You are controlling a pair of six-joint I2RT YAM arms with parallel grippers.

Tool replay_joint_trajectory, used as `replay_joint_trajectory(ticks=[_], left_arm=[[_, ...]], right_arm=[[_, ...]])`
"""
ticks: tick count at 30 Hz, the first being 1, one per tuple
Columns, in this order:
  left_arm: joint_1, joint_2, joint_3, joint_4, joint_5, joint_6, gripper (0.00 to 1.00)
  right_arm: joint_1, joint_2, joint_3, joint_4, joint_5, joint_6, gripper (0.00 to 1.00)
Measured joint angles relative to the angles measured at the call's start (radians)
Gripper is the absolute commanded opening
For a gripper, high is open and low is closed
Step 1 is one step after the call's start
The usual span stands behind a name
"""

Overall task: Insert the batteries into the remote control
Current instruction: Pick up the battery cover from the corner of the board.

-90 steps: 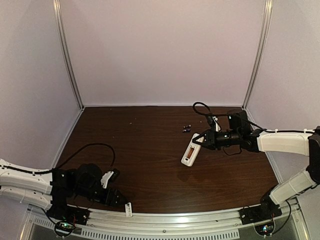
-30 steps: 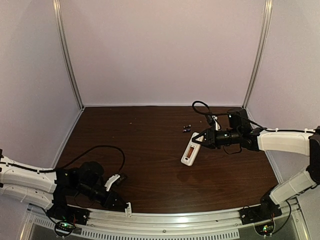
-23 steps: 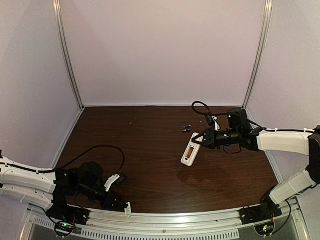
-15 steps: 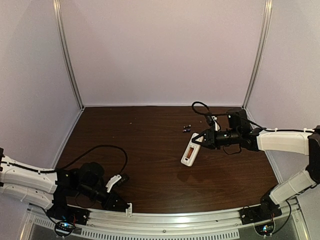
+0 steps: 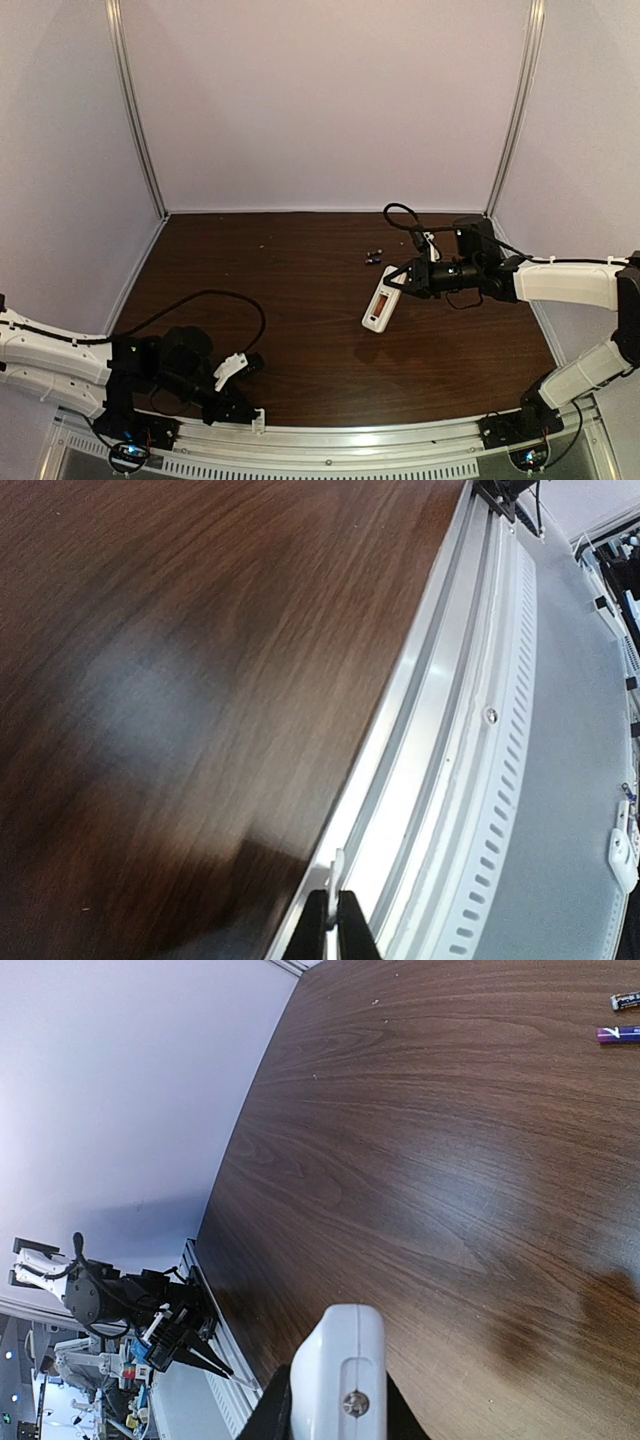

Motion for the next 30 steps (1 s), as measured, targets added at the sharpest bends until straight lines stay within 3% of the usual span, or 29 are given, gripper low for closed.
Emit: replay_joint_trajectory(ticks=[19,27,30], left_arm=[[-0.007,-0.137,-0.118,0.085,-0.039,-0.164,0.0],[-0.068,-0.382,-0.188,-0.035,-0.167,-0.224,0.0],[-0.072,-0.406,-0.194,-0.052,-0.182,-0.233,0.0]], right_arm=[[0.0,0.006,0.015,-0.022,0.001,-0.015,0.0],[0.0,0.007,0.015,-0.029,0.001,-0.019,0.0],[0.0,0.014,0.015,-0.029,0.001,-0.018,0.0]])
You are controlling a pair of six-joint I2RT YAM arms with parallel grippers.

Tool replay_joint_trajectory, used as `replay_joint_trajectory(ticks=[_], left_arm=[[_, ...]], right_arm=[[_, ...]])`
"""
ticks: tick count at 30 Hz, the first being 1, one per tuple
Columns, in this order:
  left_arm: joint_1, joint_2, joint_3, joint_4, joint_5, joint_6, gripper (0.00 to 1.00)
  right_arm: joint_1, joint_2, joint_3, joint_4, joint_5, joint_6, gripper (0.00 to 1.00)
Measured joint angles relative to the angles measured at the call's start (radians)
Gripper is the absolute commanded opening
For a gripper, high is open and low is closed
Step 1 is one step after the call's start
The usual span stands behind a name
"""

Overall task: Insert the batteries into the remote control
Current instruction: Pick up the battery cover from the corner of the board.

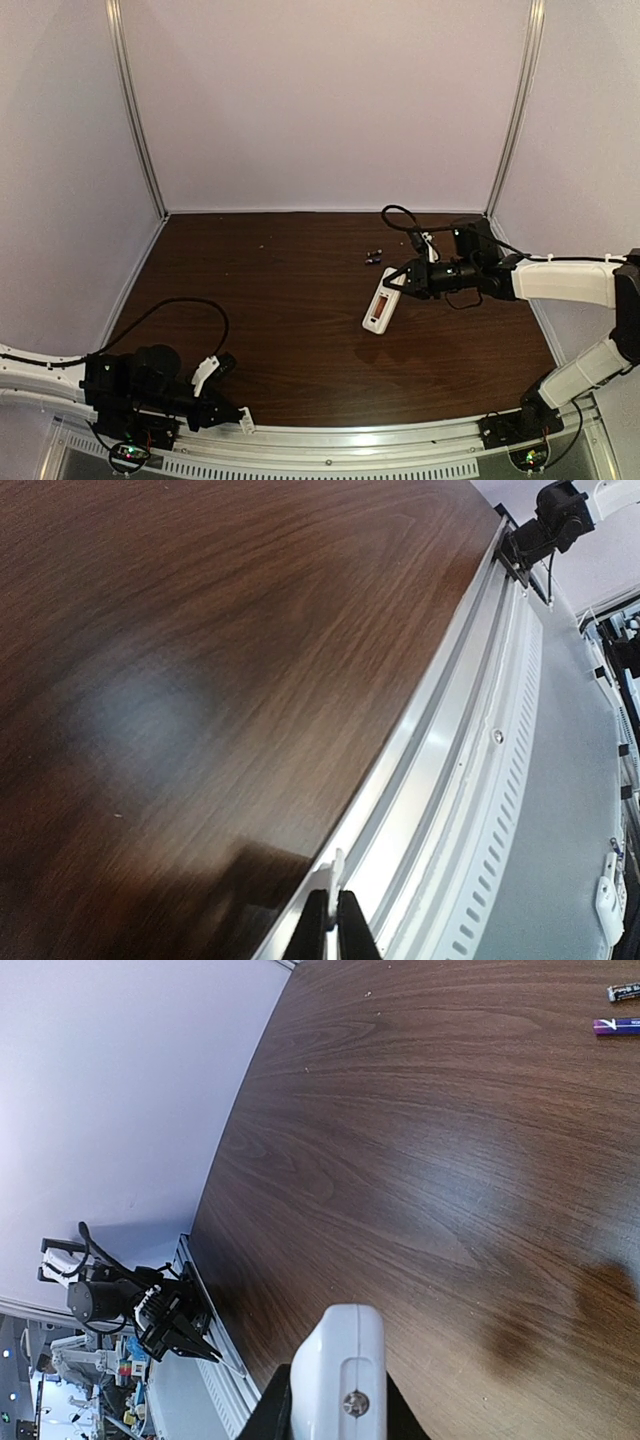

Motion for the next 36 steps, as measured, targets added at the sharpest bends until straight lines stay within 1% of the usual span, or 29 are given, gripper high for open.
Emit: replay_joint_trajectory(ticks=[7,13,20,23,25,26,31,33,34,35,36], left_arm=[[-0.011,0.067,0.005,0.063,0.006,0.032,0.0],[-0.083,0.145,0.059,0.062,-0.035,0.146,0.0],[-0.12,0.264,0.144,0.028,-0.062,0.263,0.01],[-0.145,0.307,0.178,0.015,-0.079,0.299,0.11],[-0.151,0.324,0.194,0.021,-0.089,0.31,0.24],[-0.153,0.325,0.203,0.033,-0.091,0.314,0.28],[-0.153,0.316,0.235,0.116,-0.102,0.309,0.42],[-0.153,0.316,0.235,0.121,-0.102,0.303,0.48],[-0.153,0.317,0.235,0.121,-0.102,0.297,0.53],[-0.153,0.317,0.235,0.122,-0.102,0.288,0.62],[-0.153,0.317,0.235,0.122,-0.103,0.281,0.66]], right_arm=[[0.0,0.013,0.01,-0.003,0.0,-0.002,0.0],[0.0,0.019,0.02,-0.004,0.0,-0.003,0.0],[0.0,0.026,0.032,-0.015,0.0,-0.008,0.0],[0.0,0.03,0.035,-0.016,0.0,-0.009,0.0],[0.0,0.033,0.036,-0.016,0.0,-0.009,0.0],[0.0,0.034,0.036,-0.016,0.0,-0.009,0.0],[0.0,0.036,0.036,-0.016,0.0,-0.019,0.0],[0.0,0.038,0.036,-0.016,0.0,-0.023,0.0],[0.0,0.04,0.036,-0.016,0.0,-0.023,0.0],[0.0,0.041,0.036,-0.016,0.0,-0.023,0.0],[0.0,0.043,0.036,-0.016,0.0,-0.023,0.0]])
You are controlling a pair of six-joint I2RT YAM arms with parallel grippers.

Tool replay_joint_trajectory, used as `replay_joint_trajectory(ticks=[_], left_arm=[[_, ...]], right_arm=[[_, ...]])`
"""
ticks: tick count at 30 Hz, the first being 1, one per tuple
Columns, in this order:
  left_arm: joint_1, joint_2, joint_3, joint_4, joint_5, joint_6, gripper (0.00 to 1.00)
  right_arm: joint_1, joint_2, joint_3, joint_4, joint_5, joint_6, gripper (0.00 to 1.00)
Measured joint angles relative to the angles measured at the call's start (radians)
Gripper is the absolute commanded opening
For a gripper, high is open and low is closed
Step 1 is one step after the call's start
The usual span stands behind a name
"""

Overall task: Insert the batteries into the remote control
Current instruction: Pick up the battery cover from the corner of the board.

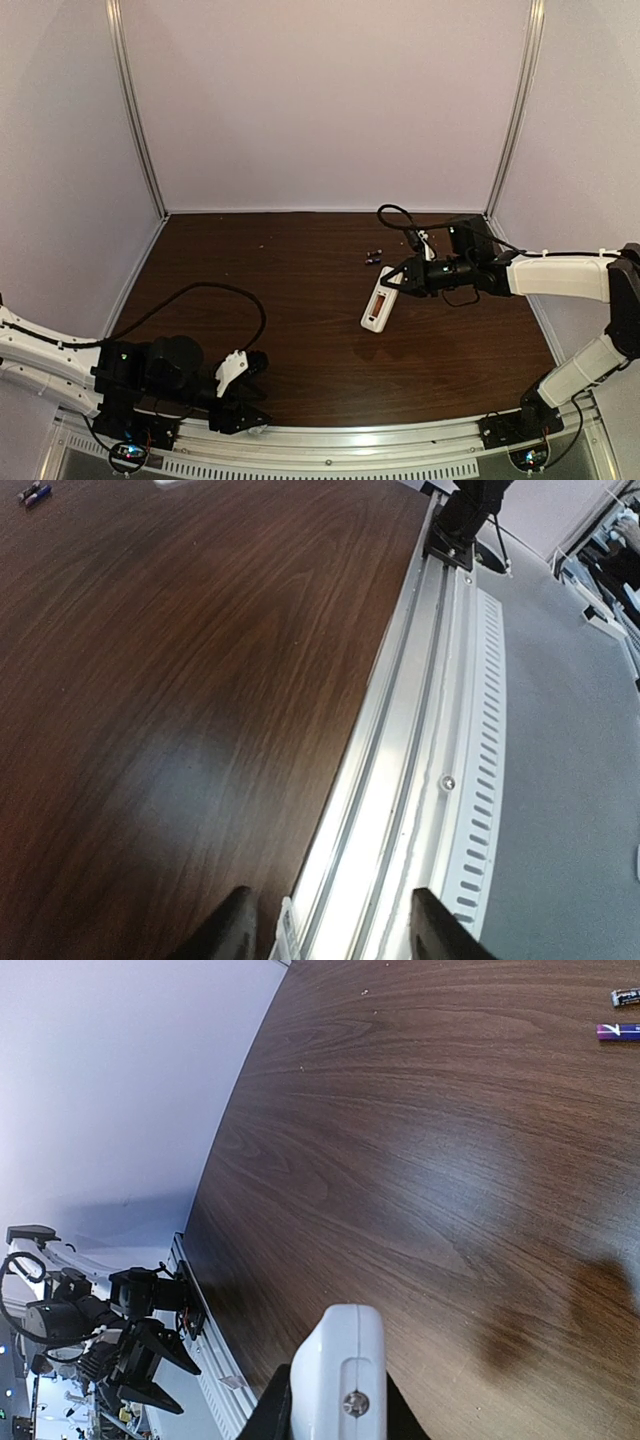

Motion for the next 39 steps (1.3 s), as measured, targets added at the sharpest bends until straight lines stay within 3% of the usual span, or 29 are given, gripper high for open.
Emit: replay_joint_trajectory(ticks=[2,8,16,20,26,39], left_arm=[[0.0,-0.014,-0.009,0.0,-0.005,-0.031,0.67],[0.0,-0.053,-0.023,-0.063,-0.017,-0.113,0.61],[0.0,0.165,0.017,-0.146,-0.004,-0.147,0.49],[0.0,0.229,0.044,-0.153,-0.005,-0.148,0.33],[0.0,0.232,0.049,-0.144,0.011,-0.133,0.0],[-0.045,0.297,0.148,-0.246,-0.02,-0.008,0.0]], right_arm=[[0.0,0.001,0.0,0.0,0.0,0.0,0.0],[0.0,0.001,0.0,0.0,-0.001,0.0,0.0],[0.0,0.002,0.0,0.001,-0.005,0.001,0.0],[-0.001,0.002,0.0,0.001,-0.007,0.0,0.0],[-0.001,0.002,0.0,0.0,-0.008,0.0,0.0],[-0.011,0.002,0.0,0.0,-0.019,-0.001,0.0]])
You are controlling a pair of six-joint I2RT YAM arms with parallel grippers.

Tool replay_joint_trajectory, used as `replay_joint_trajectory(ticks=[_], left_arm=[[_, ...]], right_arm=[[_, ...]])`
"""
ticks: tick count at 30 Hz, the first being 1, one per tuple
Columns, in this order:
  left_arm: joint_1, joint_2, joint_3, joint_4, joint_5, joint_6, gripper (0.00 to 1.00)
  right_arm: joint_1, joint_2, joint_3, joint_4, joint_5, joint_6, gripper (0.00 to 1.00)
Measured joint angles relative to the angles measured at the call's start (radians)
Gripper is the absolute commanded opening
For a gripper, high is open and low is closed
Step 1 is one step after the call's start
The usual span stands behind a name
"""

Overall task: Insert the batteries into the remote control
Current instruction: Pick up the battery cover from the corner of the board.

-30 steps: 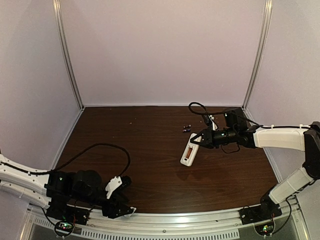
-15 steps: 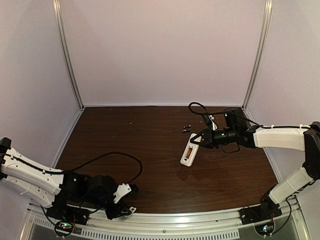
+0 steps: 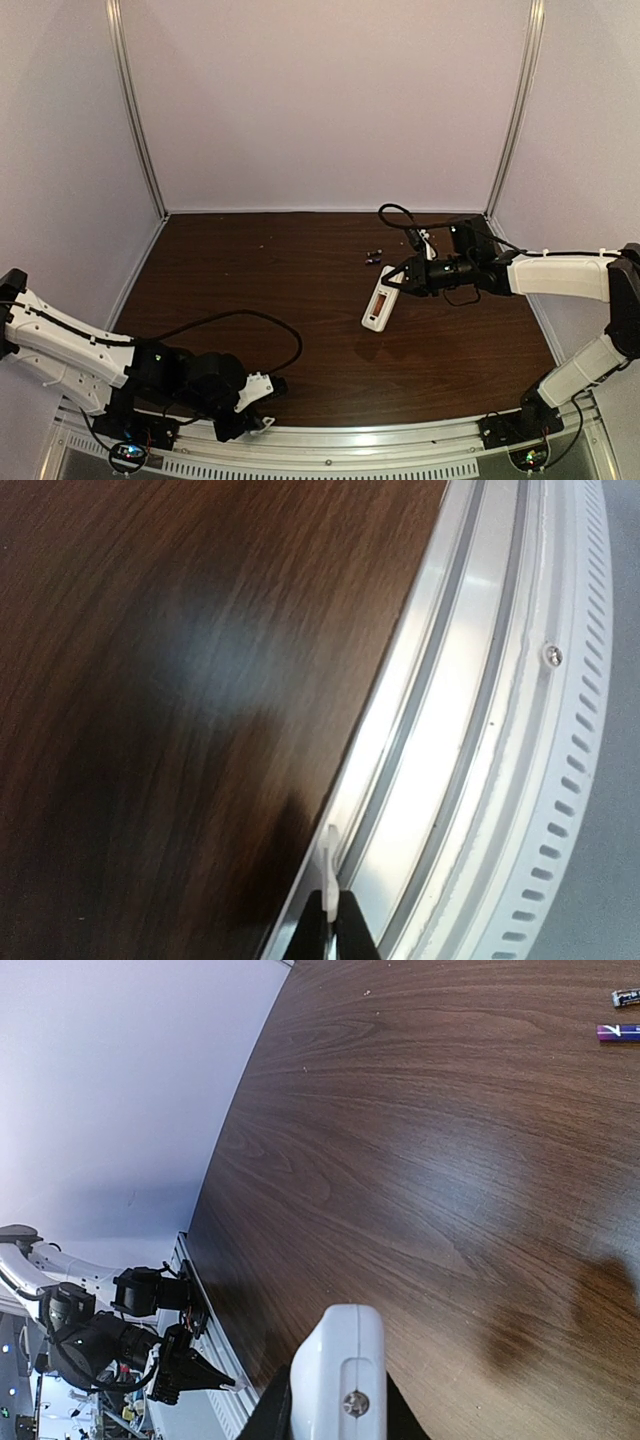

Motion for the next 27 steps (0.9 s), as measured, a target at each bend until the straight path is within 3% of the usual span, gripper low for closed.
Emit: replay_joint_trajectory(ticks=[17,27], left_arm=[[-0.108,0.116,0.156,-0.183,-0.135,0.233,0.0],[-0.13,0.125,0.179,-0.222,-0.199,0.276,0.0]], right_arm=[[-0.006,0.0,0.0,0.0,-0.005,-0.001,0.0],[-0.011,0.003,0.0,0.0,-0.007,-0.002,0.0]])
